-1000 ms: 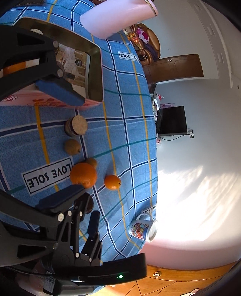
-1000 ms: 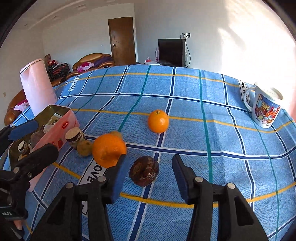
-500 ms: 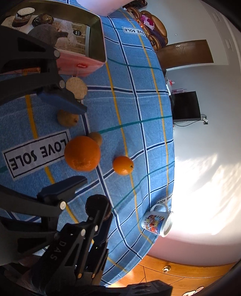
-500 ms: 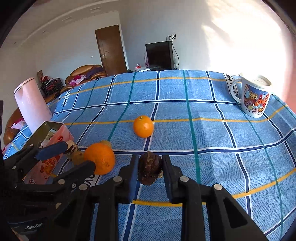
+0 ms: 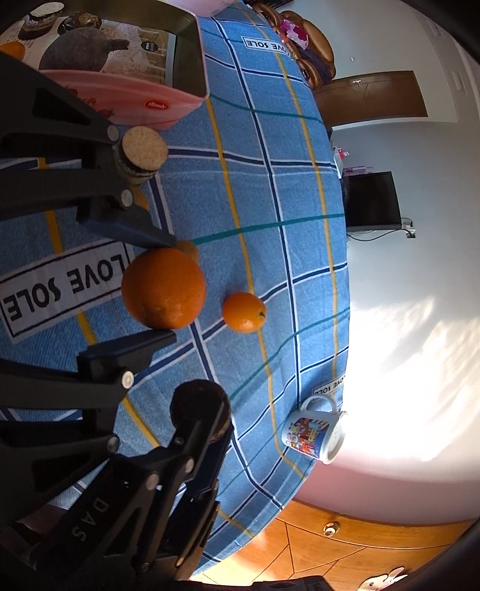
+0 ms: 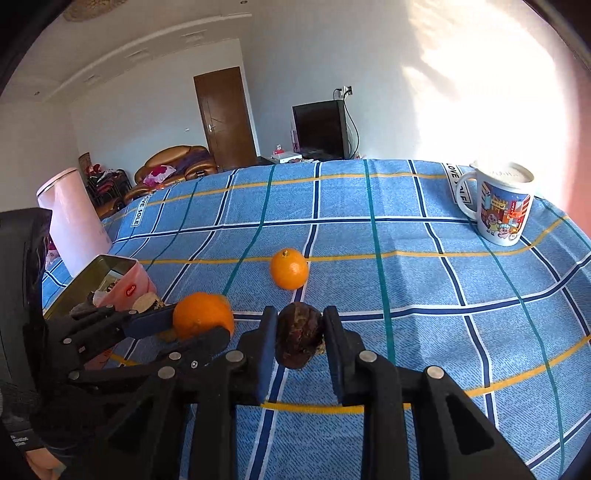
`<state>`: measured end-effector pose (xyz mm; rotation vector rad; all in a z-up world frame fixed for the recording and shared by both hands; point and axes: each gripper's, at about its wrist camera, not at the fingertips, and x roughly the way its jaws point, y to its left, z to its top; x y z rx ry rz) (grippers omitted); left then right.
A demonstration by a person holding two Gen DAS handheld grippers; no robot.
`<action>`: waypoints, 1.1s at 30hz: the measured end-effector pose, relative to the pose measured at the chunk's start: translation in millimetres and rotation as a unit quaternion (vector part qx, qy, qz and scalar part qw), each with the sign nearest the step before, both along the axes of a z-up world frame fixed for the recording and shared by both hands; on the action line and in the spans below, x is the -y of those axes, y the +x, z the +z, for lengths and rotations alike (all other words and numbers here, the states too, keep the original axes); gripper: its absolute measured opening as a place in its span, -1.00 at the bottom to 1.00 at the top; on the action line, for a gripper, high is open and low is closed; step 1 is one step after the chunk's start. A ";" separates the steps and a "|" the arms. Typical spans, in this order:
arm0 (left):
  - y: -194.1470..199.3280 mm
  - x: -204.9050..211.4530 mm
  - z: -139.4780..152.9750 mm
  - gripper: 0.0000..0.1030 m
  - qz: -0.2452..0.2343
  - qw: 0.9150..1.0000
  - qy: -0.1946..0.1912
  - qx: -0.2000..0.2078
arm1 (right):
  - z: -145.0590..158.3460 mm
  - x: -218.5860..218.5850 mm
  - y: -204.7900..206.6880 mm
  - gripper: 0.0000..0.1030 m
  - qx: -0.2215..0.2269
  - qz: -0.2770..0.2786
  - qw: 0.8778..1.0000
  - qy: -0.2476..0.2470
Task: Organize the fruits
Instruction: 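Lift and carry the date and the orange toward the metal tin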
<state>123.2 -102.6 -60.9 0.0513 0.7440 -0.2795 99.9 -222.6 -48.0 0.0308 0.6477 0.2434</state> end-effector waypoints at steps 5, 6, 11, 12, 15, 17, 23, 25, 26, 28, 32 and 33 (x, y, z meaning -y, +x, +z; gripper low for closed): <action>-4.1 -3.3 4.3 -0.10 0.006 1.000 -0.002 0.016 | 1.9 0.2 -1.8 -0.48 0.007 0.001 1.000 0.002; -5.1 -3.8 5.5 -0.10 0.007 1.000 -0.003 0.021 | 2.3 0.4 -2.1 -0.48 0.009 0.001 1.000 0.002; -10.5 -7.1 10.4 -0.10 0.017 0.999 -0.005 0.042 | 5.3 1.3 -6.8 -0.48 0.024 0.006 1.000 0.008; -11.3 -7.5 11.0 -0.10 0.018 0.999 -0.006 0.046 | 5.8 1.8 -7.9 -0.48 0.027 0.006 1.000 0.010; -14.0 -8.3 13.2 -0.10 0.021 0.998 -0.005 0.057 | 7.2 3.3 -10.4 -0.48 0.036 0.008 0.999 0.015; -16.5 -7.9 14.9 -0.10 0.023 0.998 -0.003 0.066 | 8.2 3.4 -12.6 -0.48 0.041 0.008 0.999 0.016; -21.7 -7.6 18.2 -0.10 0.026 0.996 0.000 0.083 | 10.6 1.5 -17.4 -0.48 0.055 0.013 0.998 0.014; -23.6 -8.3 19.2 -0.10 0.027 0.996 -0.001 0.088 | 11.7 1.5 -19.3 -0.48 0.061 0.014 0.998 0.013; -24.4 -9.0 19.7 -0.10 0.027 0.995 -0.002 0.091 | 12.1 1.3 -20.2 -0.48 0.064 0.014 0.998 0.013; -26.4 -10.1 20.9 -0.10 0.027 0.995 -0.004 0.097 | 13.3 1.2 -22.1 -0.48 0.069 0.013 0.997 0.013; -30.3 -11.1 22.5 -0.10 0.028 0.994 -0.005 0.107 | 14.7 1.2 -25.3 -0.48 0.078 0.014 0.997 0.013; -30.9 -11.1 22.9 -0.10 0.030 0.994 -0.006 0.109 | 15.0 1.2 -25.7 -0.48 0.080 0.014 0.997 0.013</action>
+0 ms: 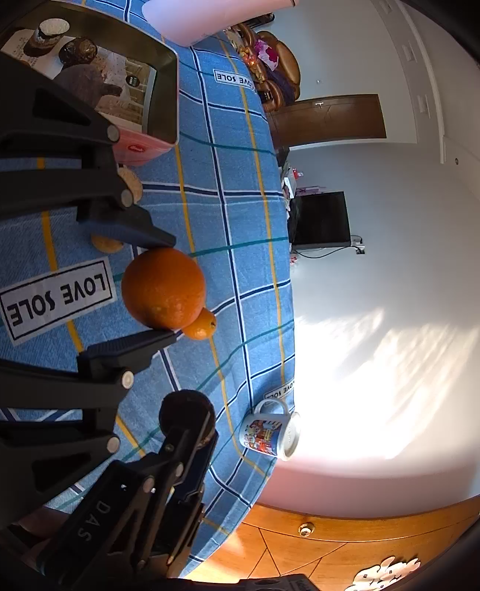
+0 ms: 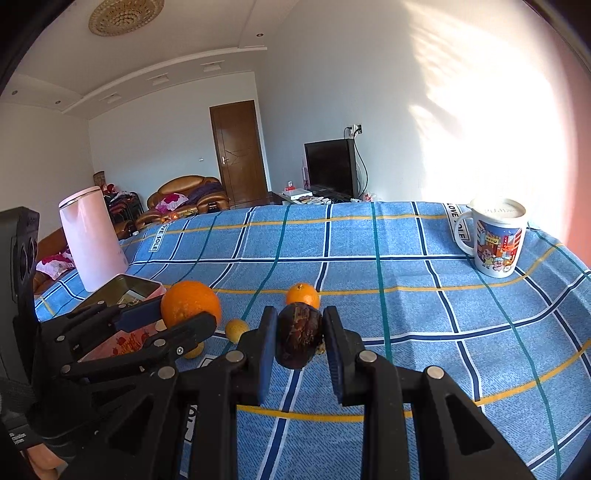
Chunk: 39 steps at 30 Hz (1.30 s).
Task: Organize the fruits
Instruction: 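Lift and carry the date and the orange toward the metal tin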
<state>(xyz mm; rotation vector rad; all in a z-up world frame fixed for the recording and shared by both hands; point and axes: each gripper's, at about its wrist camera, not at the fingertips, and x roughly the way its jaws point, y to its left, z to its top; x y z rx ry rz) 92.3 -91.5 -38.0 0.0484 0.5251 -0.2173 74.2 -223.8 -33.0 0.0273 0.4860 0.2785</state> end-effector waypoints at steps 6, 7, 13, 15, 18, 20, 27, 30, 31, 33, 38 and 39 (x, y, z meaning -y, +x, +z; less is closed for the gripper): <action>-5.3 -1.2 2.3 -0.10 0.001 1.000 -0.003 0.015 | 1.5 0.1 -4.4 -0.48 0.014 0.002 1.000 0.000; -6.4 -1.7 2.7 -0.10 0.001 1.000 -0.003 0.018 | 1.9 0.2 -5.2 -0.48 0.016 0.001 1.000 0.000; -10.6 -1.9 5.0 -0.10 0.002 1.000 -0.003 0.031 | 3.2 0.6 -9.2 -0.48 0.028 0.003 1.000 0.002; -11.5 -1.9 5.7 -0.10 0.003 0.999 -0.003 0.035 | 3.9 0.8 -10.6 -0.48 0.032 0.003 0.999 0.002; -13.6 -2.3 6.8 -0.10 0.004 0.999 -0.004 0.041 | 4.6 0.5 -12.5 -0.48 0.036 0.003 0.999 0.001; -15.6 -3.3 7.6 -0.10 0.006 0.999 -0.005 0.046 | 5.1 0.6 -14.1 -0.48 0.041 0.004 0.999 0.001; -22.0 -5.5 9.7 -0.10 0.010 0.998 -0.008 0.064 | 7.4 -1.4 -19.5 -0.48 0.059 0.006 0.998 -0.006; -24.4 -6.5 10.5 -0.10 0.013 0.997 -0.010 0.071 | 8.6 -1.7 -22.1 -0.48 0.066 0.007 0.998 -0.006; -25.0 -7.0 10.8 -0.10 0.014 0.997 -0.011 0.073 | 8.9 -1.7 -23.0 -0.48 0.068 0.008 0.998 -0.006; -26.1 -8.0 11.1 -0.10 0.018 0.997 -0.012 0.077 | 9.3 -1.6 -24.7 -0.48 0.074 0.008 0.997 -0.006; -29.1 -9.3 12.1 -0.10 0.022 0.996 -0.012 0.085 | 10.6 -4.0 -28.6 -0.48 0.084 0.012 0.996 -0.012; -29.1 -9.1 12.0 -0.10 0.021 0.996 -0.012 0.085 | 10.8 -4.8 -29.1 -0.48 0.085 0.012 0.996 -0.014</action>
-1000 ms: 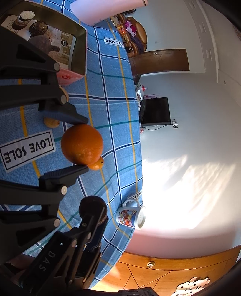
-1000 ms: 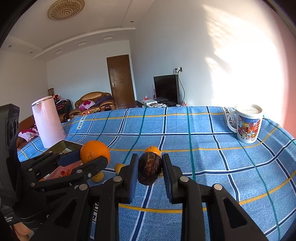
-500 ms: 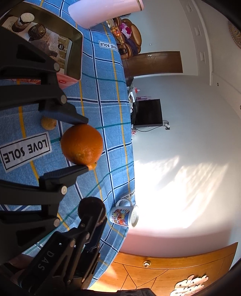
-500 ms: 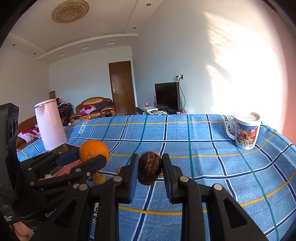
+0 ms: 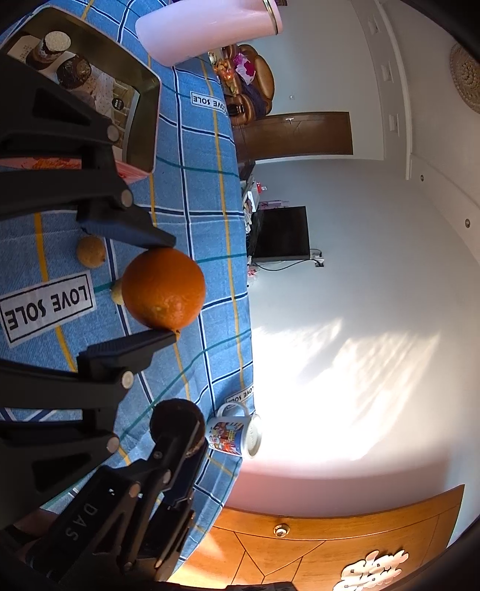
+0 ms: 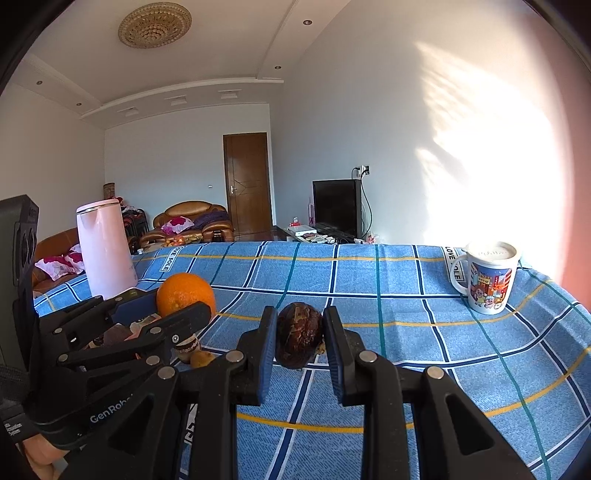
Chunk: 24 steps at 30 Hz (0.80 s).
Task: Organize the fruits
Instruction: 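Lift and carry the date and the orange toward the metal tin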
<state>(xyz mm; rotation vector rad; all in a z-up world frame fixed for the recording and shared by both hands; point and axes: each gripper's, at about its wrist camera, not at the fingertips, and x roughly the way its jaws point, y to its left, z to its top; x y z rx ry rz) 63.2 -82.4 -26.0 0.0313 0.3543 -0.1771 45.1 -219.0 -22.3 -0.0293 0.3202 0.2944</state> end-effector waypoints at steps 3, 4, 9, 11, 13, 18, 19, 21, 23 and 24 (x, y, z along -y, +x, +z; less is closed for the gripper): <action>-0.7 -0.3 0.1 -0.10 0.000 1.000 0.000 -0.001 | -0.1 -1.4 0.1 -0.48 -0.001 0.002 1.000 -0.004; -0.9 -0.5 0.0 -0.10 0.000 1.000 0.000 -0.002 | -0.2 -1.7 0.6 -0.48 -0.003 0.004 1.000 -0.004; -2.4 -3.9 0.1 -0.10 -0.002 1.000 -0.006 -0.007 | -0.4 -5.0 3.1 -0.48 -0.011 0.004 1.000 -0.010; -3.2 -6.5 -0.1 -0.10 -0.001 1.000 -0.009 -0.011 | -0.8 -8.4 3.8 -0.48 -0.014 0.004 1.000 -0.018; -3.8 -13.0 -1.2 -0.10 -0.002 1.000 -0.014 -0.023 | -1.7 -11.6 5.2 -0.48 -0.018 0.006 0.999 -0.026; -11.1 -53.9 1.6 -0.10 0.015 0.998 -0.031 -0.048 | 2.7 -35.5 7.5 -0.48 -0.044 0.042 0.998 -0.030; -14.0 -65.9 4.2 -0.10 0.024 0.998 -0.035 -0.050 | 6.9 -44.0 5.3 -0.48 -0.041 0.054 0.997 -0.030; -21.0 -92.4 9.2 -0.10 0.049 0.997 -0.043 -0.051 | 15.0 -63.9 1.8 -0.48 -0.039 0.084 0.995 -0.030; -26.2 -116.2 12.1 -0.10 0.067 0.995 -0.043 -0.060 | 20.3 -86.0 -1.4 -0.48 -0.041 0.117 0.992 -0.027; -28.5 -127.3 12.1 -0.10 0.080 0.994 -0.044 -0.064 | 21.0 -97.2 -2.0 -0.48 -0.046 0.134 0.990 -0.025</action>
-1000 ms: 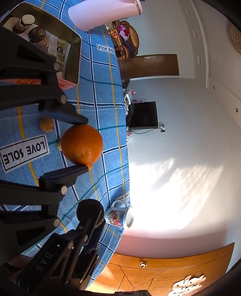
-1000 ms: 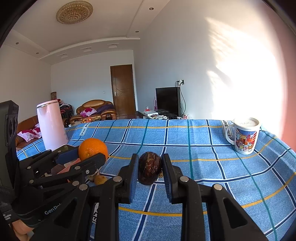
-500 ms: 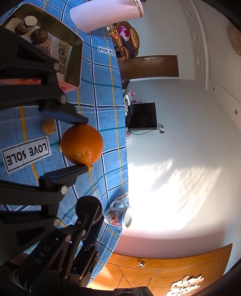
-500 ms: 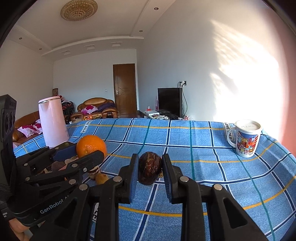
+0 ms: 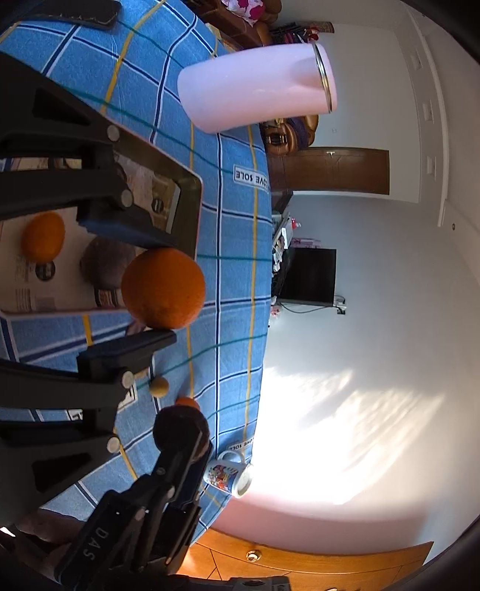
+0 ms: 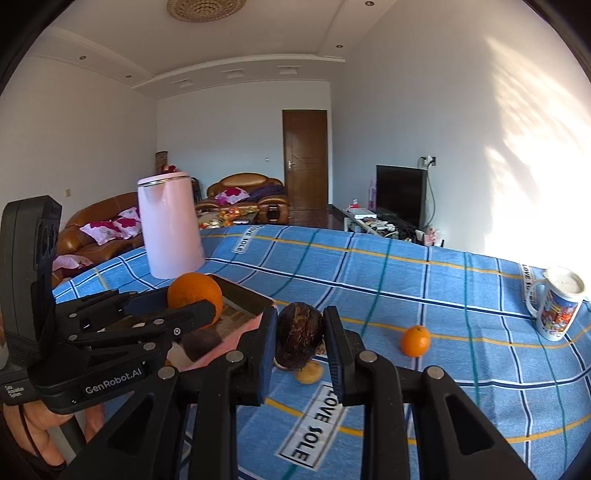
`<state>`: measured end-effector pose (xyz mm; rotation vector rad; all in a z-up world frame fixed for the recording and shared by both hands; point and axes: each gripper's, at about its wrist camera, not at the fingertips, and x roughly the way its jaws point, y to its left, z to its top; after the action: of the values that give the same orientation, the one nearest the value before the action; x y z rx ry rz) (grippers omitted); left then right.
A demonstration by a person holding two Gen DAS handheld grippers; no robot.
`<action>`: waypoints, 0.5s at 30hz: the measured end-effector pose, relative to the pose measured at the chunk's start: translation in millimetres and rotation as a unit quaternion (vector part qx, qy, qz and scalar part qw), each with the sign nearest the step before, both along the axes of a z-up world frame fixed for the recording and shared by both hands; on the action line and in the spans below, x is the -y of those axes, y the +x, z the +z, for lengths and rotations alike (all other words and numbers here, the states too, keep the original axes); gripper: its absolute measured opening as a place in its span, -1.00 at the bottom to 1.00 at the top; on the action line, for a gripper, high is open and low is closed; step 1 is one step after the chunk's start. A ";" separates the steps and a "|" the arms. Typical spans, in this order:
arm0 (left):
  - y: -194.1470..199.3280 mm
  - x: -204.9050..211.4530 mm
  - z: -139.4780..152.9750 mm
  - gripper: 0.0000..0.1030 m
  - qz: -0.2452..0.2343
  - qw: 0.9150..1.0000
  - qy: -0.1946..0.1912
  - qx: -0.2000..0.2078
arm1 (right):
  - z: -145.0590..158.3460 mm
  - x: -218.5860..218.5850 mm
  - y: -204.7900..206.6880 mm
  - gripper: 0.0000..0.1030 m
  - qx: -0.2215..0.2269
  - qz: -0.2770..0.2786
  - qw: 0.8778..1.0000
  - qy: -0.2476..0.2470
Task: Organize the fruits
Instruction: 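Lift and carry the date and the orange toward the metal tin, then lower the date and orange into the tin and open both tools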
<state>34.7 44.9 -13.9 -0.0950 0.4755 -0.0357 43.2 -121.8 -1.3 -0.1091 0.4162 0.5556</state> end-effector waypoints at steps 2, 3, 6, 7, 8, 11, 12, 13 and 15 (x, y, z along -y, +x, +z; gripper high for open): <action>-4.1 -19.4 -3.4 -0.10 0.016 1.000 -0.004 -0.013 | -1.7 -22.3 -0.1 -0.48 -0.015 0.031 0.999 0.005; -5.2 -27.4 -6.0 -0.10 0.020 1.000 -0.006 -0.019 | -3.7 -33.2 0.2 -0.48 -0.022 0.043 0.999 0.005; -4.0 -42.3 -16.4 -0.10 0.030 0.999 -0.011 -0.037 | -14.5 -62.7 -0.1 -0.48 -0.038 0.073 0.997 -0.006; -3.7 -46.6 -19.5 -0.10 0.030 0.999 -0.016 -0.041 | -19.5 -71.2 -0.5 -0.48 -0.043 0.081 0.996 -0.013; -3.2 -49.9 -22.7 -0.10 0.032 0.998 -0.020 -0.045 | -24.5 -78.0 -1.4 -0.47 -0.048 0.088 0.995 -0.019; -1.7 -51.0 -30.7 -0.10 0.030 0.998 -0.022 -0.057 | -37.3 -92.0 -2.3 -0.47 -0.061 0.104 0.992 -0.038; -2.6 -52.0 -32.7 -0.10 0.029 0.998 -0.022 -0.060 | -40.5 -94.5 -2.1 -0.47 -0.065 0.106 0.991 -0.044; -2.4 -51.5 -34.5 -0.10 0.027 0.997 -0.024 -0.064 | -43.0 -96.8 -1.1 -0.47 -0.069 0.110 0.990 -0.049; -1.9 -49.1 -37.3 -0.10 0.027 0.997 -0.023 -0.069 | -47.9 -101.5 1.4 -0.47 -0.078 0.117 0.989 -0.056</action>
<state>32.8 94.0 -51.2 -0.1556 0.6101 0.0139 44.6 -20.3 -49.2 -0.2249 0.5918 0.7745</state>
